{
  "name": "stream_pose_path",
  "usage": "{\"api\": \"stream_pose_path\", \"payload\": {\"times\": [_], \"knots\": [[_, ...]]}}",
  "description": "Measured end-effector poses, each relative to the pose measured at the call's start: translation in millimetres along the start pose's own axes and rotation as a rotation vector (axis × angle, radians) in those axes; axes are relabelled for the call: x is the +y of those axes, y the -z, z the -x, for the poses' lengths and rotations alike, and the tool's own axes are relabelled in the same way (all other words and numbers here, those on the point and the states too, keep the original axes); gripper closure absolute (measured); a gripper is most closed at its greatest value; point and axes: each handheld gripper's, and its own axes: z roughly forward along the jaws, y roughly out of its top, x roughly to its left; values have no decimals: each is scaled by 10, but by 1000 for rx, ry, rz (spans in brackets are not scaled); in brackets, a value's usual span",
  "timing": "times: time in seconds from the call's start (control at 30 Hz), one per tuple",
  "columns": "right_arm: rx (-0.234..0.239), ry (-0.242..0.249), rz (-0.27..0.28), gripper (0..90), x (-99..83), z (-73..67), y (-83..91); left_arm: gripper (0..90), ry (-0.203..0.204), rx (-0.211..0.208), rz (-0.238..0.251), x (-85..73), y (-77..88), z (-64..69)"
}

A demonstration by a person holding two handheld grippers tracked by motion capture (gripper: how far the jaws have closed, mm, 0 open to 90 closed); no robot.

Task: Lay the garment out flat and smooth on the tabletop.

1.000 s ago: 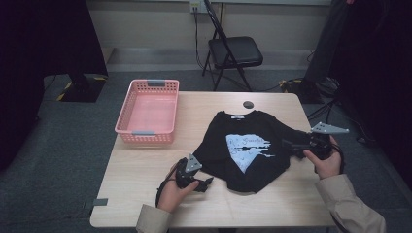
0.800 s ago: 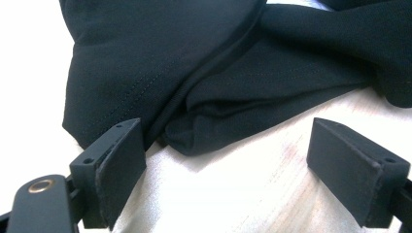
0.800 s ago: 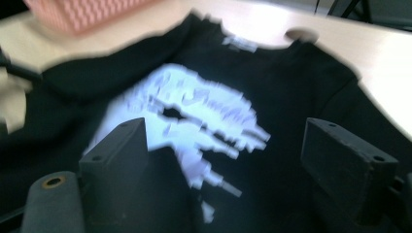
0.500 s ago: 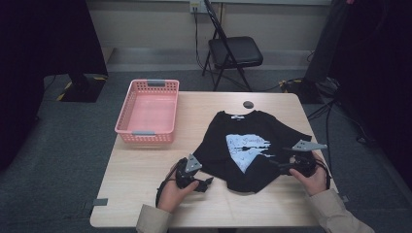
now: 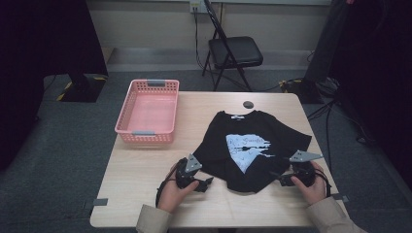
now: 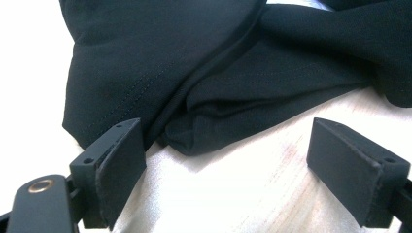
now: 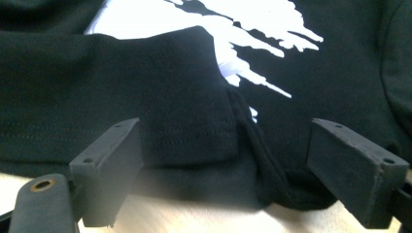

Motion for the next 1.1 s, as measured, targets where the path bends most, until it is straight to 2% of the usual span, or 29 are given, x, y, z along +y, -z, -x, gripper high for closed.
{"api": "stream_pose_path", "payload": {"times": [0.13, 0.23, 0.57, 0.67, 0.87, 1.1], "knots": [[0, 2, -26, 117, -30, 8, -21, 134, 0, 0, 0, 0, 0, 0], [0, -12, -31, 117, -31, 9, -21, 134, 0, 0, 0, 0, 0, 0], [3, -11, -35, 116, -31, 14, -25, 135, -1, 0, 0, -1, 5, 11], [5, -9, -35, 116, -31, 16, -25, 140, 11, 10, -1, 3, 5, 24], [6, -9, -35, 116, -31, 17, -25, 153, 43, -5, -1, 27, 26, 30], [8, -9, -35, 116, -31, 19, -26, 160, 59, -27, 52, 167, 86, 44]]}}
